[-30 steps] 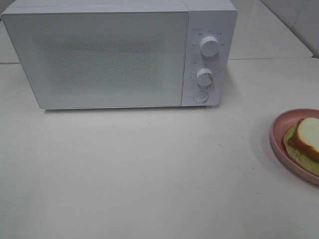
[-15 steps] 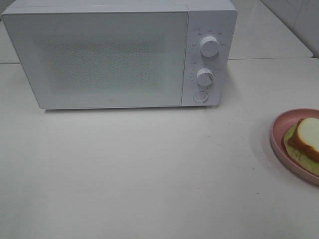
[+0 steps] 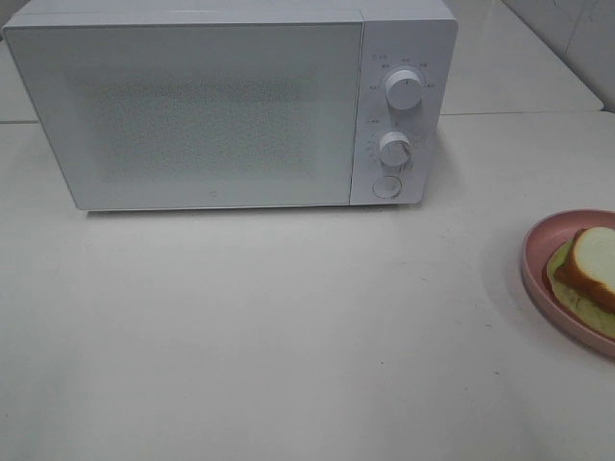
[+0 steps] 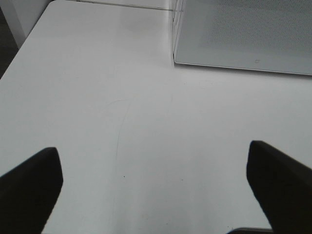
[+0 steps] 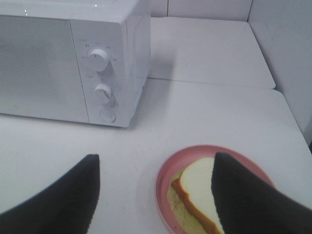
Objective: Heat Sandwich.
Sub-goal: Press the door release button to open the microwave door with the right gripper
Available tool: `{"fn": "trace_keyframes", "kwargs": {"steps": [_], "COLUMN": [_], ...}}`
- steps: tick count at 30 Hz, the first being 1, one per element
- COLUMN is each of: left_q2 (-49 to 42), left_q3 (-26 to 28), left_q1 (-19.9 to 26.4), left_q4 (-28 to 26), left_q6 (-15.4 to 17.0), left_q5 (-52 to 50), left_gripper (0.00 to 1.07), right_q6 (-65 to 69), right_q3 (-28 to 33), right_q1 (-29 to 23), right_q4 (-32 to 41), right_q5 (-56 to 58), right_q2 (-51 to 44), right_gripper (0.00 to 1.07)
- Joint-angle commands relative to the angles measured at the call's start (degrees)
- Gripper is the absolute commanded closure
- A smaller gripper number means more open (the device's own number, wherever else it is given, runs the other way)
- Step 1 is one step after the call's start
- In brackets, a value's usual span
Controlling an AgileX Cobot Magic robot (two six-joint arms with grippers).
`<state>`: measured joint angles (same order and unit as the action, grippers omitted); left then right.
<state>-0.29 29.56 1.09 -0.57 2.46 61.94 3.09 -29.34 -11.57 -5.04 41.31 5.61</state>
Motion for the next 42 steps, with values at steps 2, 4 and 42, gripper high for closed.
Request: {"fn": "trace_keyframes", "kwargs": {"steps": [2,4,42], "left_q2": [-1.4,-1.4,-1.4], "left_q3": [-0.1,-0.1,-0.1], "left_q1": [0.2,0.2,0.2], "left_q4": [-0.5,-0.5,-0.5], "left_q6": [0.4,0.4,0.4], "left_q5": [-0.7,-0.7,-0.7], "left_gripper": [0.1,0.1,0.1], "right_q6": [0.5,0.5,33.0], "right_q3": [-0.4,-0.4,-0.4], "right_q1": [0.1,0.1,0.1], "right_q4": [-0.6,-0.6,1.7], "right_q5": [-5.1,-8.5,-48.2], "right_q2": [2.8,5.7,43.9], "right_gripper": [0.45,0.49,1.07]}}
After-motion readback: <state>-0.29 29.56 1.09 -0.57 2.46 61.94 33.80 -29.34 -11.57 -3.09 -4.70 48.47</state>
